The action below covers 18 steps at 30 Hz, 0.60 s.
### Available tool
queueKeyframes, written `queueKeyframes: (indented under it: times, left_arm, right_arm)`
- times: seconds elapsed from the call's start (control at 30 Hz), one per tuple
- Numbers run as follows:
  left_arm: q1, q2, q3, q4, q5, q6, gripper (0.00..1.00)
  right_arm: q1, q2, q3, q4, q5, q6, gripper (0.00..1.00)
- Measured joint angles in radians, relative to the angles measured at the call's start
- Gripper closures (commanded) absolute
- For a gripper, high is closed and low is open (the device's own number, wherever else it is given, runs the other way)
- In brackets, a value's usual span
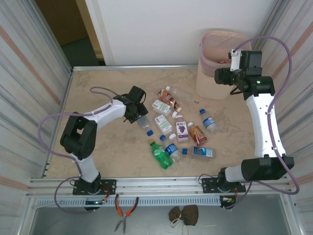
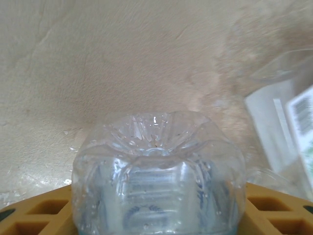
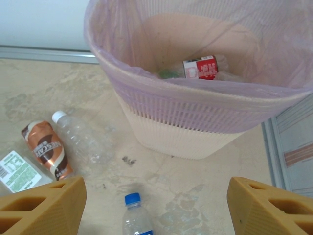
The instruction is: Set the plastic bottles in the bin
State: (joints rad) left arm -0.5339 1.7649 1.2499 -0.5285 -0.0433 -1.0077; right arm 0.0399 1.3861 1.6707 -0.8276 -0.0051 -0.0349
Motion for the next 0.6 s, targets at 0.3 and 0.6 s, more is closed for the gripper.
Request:
queueKeyframes:
  times: [0.3, 0.6]
  left_arm:
    - [0.005, -0.213, -0.087, 0.164, 0.016, 0.14, 0.52]
    - [0.043, -0.414, -0.191, 0.422, 0.193, 0.326, 0.5]
  right_arm:
    - [0.039, -0.055, -0.064, 0.063, -0.134, 0.036, 0.25]
    - [0.066, -0.15, -0.219, 0.255, -0.404, 0.132, 0.24]
